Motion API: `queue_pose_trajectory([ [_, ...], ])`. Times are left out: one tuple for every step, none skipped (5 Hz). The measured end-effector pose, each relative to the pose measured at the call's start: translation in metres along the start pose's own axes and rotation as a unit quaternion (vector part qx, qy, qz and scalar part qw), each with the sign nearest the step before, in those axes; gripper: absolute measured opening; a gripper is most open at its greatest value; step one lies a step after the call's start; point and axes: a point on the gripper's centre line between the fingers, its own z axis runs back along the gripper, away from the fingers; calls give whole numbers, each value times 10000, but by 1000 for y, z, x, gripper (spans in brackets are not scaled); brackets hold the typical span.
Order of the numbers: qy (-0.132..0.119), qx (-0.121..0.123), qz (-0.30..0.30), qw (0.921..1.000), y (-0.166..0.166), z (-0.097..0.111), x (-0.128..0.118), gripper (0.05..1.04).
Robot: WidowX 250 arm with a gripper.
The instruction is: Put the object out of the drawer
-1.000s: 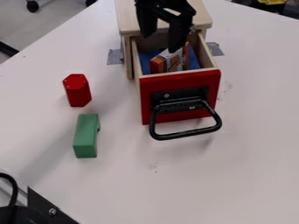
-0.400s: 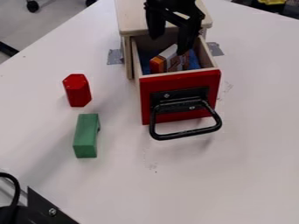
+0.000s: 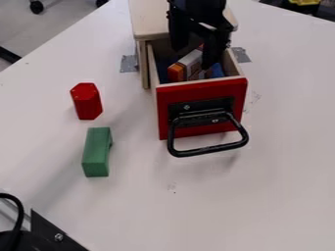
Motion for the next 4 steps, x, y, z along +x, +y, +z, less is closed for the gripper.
queue_pose_trajectory([
  [81,-71,-86,9999,-8,-6,-5,938],
  [144,-105,-63,9998,-10,-14,-11,650],
  [78,-116,-84,9999,-12,-10,-13,377],
  [65,-166,-90,9998,-12,-6,-14,343],
])
